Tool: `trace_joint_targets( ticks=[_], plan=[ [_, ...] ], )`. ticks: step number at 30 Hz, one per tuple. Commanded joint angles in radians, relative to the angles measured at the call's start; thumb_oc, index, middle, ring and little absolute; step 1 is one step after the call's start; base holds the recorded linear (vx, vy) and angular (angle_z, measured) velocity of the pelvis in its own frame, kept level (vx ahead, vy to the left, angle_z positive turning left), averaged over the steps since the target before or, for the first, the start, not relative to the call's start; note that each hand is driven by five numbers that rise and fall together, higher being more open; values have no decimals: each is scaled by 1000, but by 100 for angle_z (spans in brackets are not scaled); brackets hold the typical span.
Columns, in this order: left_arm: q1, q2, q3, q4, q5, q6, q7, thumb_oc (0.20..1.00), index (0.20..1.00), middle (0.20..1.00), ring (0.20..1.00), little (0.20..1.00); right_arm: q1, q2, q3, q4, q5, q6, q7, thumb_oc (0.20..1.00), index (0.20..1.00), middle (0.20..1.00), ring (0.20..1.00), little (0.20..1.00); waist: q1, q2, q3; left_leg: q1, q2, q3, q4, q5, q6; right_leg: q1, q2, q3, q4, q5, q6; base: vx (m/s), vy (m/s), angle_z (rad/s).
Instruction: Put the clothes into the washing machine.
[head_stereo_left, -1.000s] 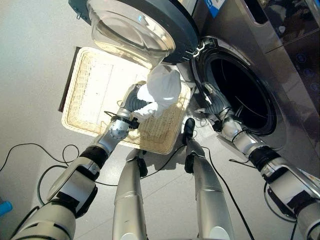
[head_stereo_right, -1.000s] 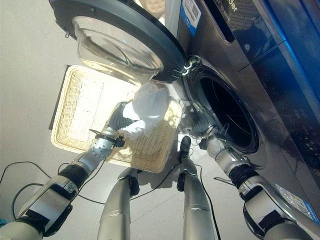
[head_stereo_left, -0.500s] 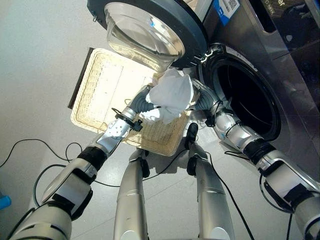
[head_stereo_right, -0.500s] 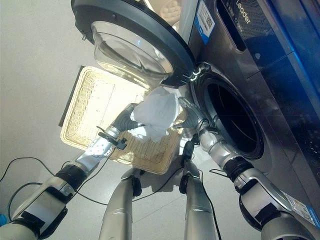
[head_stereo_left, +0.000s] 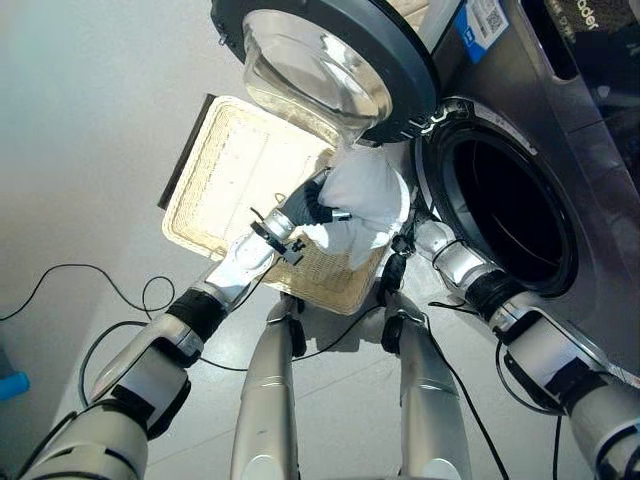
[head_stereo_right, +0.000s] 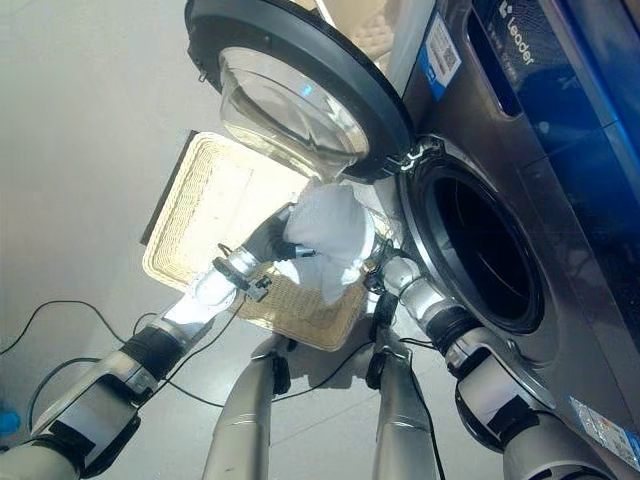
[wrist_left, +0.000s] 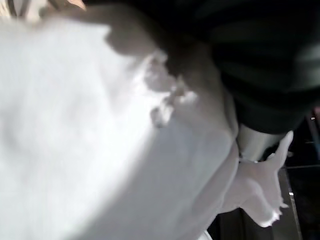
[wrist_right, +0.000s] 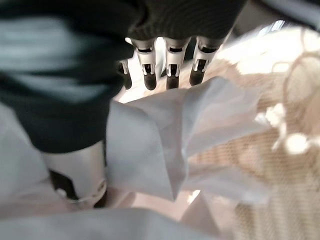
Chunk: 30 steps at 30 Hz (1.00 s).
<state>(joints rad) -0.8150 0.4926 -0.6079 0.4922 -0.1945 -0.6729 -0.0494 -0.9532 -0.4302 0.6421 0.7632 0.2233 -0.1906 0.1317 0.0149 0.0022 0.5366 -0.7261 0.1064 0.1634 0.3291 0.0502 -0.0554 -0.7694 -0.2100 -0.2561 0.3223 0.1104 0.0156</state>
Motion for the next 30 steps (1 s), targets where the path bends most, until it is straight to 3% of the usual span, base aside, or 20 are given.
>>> trace_joint_targets(
  ticks=[1,2,8,14,15,16,27,28,30],
  plan=[
    [-56,-51,2,-99,-63,-57,-11,200,200,200,200,200,-34,-6,-6,-81,252,-58,217,1000,1000,1000,1000,1000,22,50,-17,13,-39,46,-17,-34,-49,16,-8,-69,87,-93,99,11,-25,5],
    [-59,-49,1,-98,-64,-51,-10,200,200,200,200,200,-25,2,-9,-103,321,-47,287,1000,1000,1000,1000,1000,21,47,-17,16,-42,44,-18,-32,-49,20,-6,-70,83,-93,98,0,0,0],
    [-67,-29,-8,-108,-74,-26,-12,200,200,200,200,200,11,6,-13,-180,502,-13,473,1000,1000,1000,1000,1000,17,38,-17,13,-43,41,-12,-30,-51,23,-7,-71,79,-88,97,0,0,0],
    [-66,-22,-18,-101,-79,-13,-12,200,200,200,200,200,36,26,-45,-229,669,-25,546,1000,1000,1000,1000,1000,12,33,-17,15,-42,43,-8,-31,-52,25,-5,-71,77,-86,97,1,-5,0],
    [-65,-24,-16,-96,-76,-11,-11,200,200,200,200,200,41,34,-56,-231,697,-26,553,344,344,344,344,344,11,33,-17,17,-42,42,-9,-31,-53,26,-5,-70,76,-85,97,0,0,0],
    [-63,-26,-15,-89,-68,-7,-6,200,200,200,200,200,46,49,-71,-231,727,-23,569,200,200,200,200,200,9,33,-17,20,-43,43,-10,-31,-54,29,-3,-70,73,-83,98,0,0,0],
    [-57,-27,-22,-42,34,1,74,200,200,200,200,200,78,79,-120,-220,795,-48,608,200,200,200,200,200,-3,34,-17,13,-35,53,-10,-28,-58,22,0,-68,65,-78,99,0,0,0],
    [-59,-22,-28,-30,70,11,93,1000,1000,1000,1000,1000,82,76,-127,-217,800,-56,607,200,200,200,200,200,-7,33,-17,12,-32,57,-7,-29,-59,21,0,-66,67,-79,100,0,0,0],
    [-60,-19,-31,-25,85,12,99,1000,1000,1000,1000,1000,84,75,-130,-215,808,-59,606,200,200,200,200,200,-8,33,-17,12,-32,58,-8,-28,-60,22,1,-66,65,-78,100,0,0,0]
  ],
)
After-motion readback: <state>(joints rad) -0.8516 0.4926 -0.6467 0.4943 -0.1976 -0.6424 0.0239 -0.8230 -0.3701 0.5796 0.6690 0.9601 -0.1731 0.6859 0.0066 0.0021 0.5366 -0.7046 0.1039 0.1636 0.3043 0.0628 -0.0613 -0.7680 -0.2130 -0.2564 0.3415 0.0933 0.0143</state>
